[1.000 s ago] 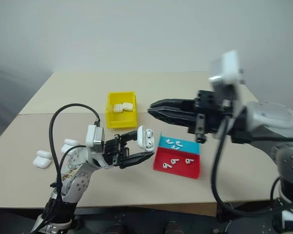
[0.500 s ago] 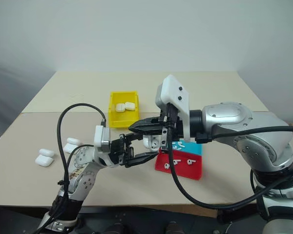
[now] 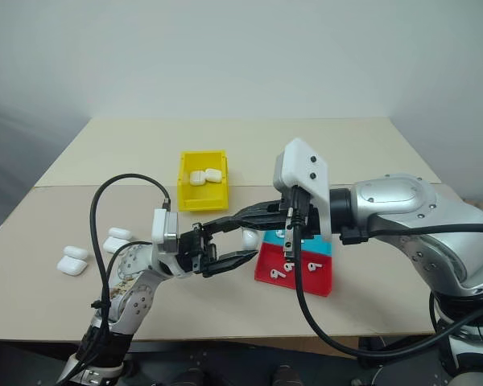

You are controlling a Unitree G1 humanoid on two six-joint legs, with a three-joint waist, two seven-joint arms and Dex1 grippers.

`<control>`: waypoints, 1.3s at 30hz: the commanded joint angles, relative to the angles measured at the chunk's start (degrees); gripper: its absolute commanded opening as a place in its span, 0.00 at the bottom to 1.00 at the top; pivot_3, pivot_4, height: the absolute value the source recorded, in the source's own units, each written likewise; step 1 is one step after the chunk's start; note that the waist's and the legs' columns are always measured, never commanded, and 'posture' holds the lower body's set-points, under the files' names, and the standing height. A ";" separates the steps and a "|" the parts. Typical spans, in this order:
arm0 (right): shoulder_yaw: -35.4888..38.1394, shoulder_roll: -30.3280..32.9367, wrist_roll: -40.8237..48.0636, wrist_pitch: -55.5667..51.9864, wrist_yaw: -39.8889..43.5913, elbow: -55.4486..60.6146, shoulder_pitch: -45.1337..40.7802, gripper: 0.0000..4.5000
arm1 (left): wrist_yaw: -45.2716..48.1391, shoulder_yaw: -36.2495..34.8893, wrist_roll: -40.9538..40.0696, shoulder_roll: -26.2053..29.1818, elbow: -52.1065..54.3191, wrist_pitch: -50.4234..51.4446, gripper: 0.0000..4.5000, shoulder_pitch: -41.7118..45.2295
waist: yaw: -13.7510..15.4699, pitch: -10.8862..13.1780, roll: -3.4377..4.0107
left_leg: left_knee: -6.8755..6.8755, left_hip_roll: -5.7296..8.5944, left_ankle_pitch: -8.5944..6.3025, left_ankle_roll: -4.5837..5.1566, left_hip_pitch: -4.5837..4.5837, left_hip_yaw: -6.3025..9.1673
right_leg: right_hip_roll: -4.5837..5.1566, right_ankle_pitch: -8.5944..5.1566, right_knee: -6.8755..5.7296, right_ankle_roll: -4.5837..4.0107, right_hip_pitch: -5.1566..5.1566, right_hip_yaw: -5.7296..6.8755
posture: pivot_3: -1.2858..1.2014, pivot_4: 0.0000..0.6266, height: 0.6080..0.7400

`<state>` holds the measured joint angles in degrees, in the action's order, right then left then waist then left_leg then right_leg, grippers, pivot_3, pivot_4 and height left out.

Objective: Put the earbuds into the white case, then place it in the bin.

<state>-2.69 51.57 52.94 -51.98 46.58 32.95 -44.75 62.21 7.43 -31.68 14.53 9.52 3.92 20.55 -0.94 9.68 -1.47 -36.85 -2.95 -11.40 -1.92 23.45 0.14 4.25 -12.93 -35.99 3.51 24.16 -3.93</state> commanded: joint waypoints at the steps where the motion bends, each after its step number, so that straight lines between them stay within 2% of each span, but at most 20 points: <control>1: 5.77 -0.71 2.80 0.47 -0.85 -0.26 -0.47 0.01 | -0.42 -0.99 -1.19 -0.01 2.63 -0.75 0.62 0.63 | 0.00 0.00 0.00 | 0.00 0.00 0.00 0.00 0.00 0.00 | 0.00 0.00 0.00 0.00 0.00 0.00 | 0.52 0.24 1.00; 5: 13.61 -3.54 8.48 1.44 -4.19 -3.14 -0.75 0.01 | -1.69 -1.47 -0.42 0.45 3.01 -0.58 0.62 0.65 | 0.09 0.00 0.00 | 0.00 0.00 0.00 0.00 0.00 0.00 | 0.00 0.00 0.01 0.01 -0.03 0.00 | 0.52 0.24 1.00; 7: 17.39 -4.57 9.84 2.03 -6.95 -3.99 0.31 0.01 | -8.11 -1.59 4.06 0.95 4.69 1.15 0.62 1.37 | 0.10 0.00 0.00 | 0.00 0.00 0.00 0.00 0.01 0.01 | 0.00 0.01 0.01 0.00 -0.02 0.00 | 0.52 0.24 1.00; 9: 21.17 -6.17 11.81 1.93 -11.75 -4.65 1.79 0.01 | -18.89 -2.17 10.67 0.28 5.24 4.73 0.62 4.60 | 0.11 0.01 -0.01 | 0.00 0.00 0.00 0.00 0.01 0.01 | 0.00 0.02 0.01 0.01 -0.03 0.00 | 0.52 0.24 1.00; 13: 23.72 -8.82 12.28 0.74 -20.84 -3.02 8.01 0.01 | -44.93 -4.95 25.19 -7.95 -3.13 5.60 0.62 15.86 | 1.00 0.03 -0.11 | -0.08 0.06 0.07 0.12 0.03 0.06 | 0.03 0.12 0.10 0.19 -0.15 0.04 | 0.52 0.24 1.00; 16: 24.11 -12.03 17.80 0.27 -27.02 -2.74 10.27 0.01 | -55.47 -7.42 29.06 -11.47 -8.62 9.95 0.62 22.09 | 0.58 0.01 -0.12 | -0.07 0.12 0.08 0.14 0.04 0.05 | 0.07 0.15 0.20 0.24 -0.18 0.02 | 0.52 0.24 1.00; 17: 23.66 -13.11 19.02 0.48 -28.11 -2.49 11.06 0.01 | -57.69 -7.08 31.20 -11.10 -11.68 13.78 0.62 24.85 | 0.29 0.01 -0.12 | -0.03 0.12 0.07 0.16 0.05 0.03 | 0.06 0.16 0.19 0.23 -0.15 -0.02 | 0.52 0.24 1.00; 18: 22.87 -13.74 19.34 0.62 -28.73 -2.14 11.77 0.01 | -58.23 -6.29 32.99 -10.14 -15.06 15.42 0.62 27.01 | 0.13 0.01 -0.12 | 0.02 0.12 0.06 0.17 0.07 0.04 | 0.06 0.18 0.18 0.19 -0.09 -0.02 | 0.52 0.24 1.00; 20: 20.99 -14.02 18.68 0.48 -29.52 -1.61 12.65 0.01 | -61.61 -5.56 36.28 -9.36 -22.49 12.42 0.62 29.78 | -0.10 0.01 -0.12 | 0.07 0.11 0.07 0.17 0.08 0.08 | 0.00 0.24 0.12 0.08 -0.02 -0.01 | 0.52 0.24 1.00; 24: 18.77 -13.19 17.79 0.16 -30.44 -1.50 12.90 0.01 | -67.92 -9.03 36.05 -10.12 -34.75 14.21 0.62 35.52 | -0.17 0.02 -0.13 | 0.06 0.12 0.07 0.17 0.12 0.06 | 0.02 0.20 0.15 0.16 0.00 -0.01 | 0.52 0.24 1.00; 28: 17.63 -12.13 16.57 0.40 -30.44 -0.90 14.17 0.01 | -64.30 -8.21 34.97 -9.65 -39.53 15.00 0.62 36.52 | 0.09 0.01 -0.12 | 0.06 0.12 0.07 0.17 0.24 0.07 | 0.03 0.16 0.19 0.22 0.06 0.01 | 0.52 0.24 1.00; 33: 16.68 -10.90 15.17 0.22 -30.72 -0.89 14.89 0.00 | -64.73 -8.03 35.68 -9.58 -42.19 14.15 0.99 37.17 | 0.15 0.02 -0.13 | 0.06 0.15 0.07 0.17 0.34 0.06 | 0.09 0.34 0.23 -0.08 0.10 0.03 | 0.52 0.24 1.00; 39: 15.31 -10.66 13.71 0.37 -31.03 -0.43 15.02 0.00 | -67.99 -8.75 35.71 -10.32 -43.95 11.76 1.00 37.63 | 0.05 0.02 -0.13 | 0.06 0.15 0.07 0.17 0.28 0.06 | 0.08 0.30 0.18 0.00 0.08 0.03 | 0.52 0.24 1.00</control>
<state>12.03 40.31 66.84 -51.97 15.75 30.54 -29.51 -4.89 -1.10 3.87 4.37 -35.43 17.84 56.31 -0.89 9.69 -1.59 -36.79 -2.80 -11.33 -1.76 23.74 0.21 4.33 -12.62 -35.81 3.51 24.24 -3.90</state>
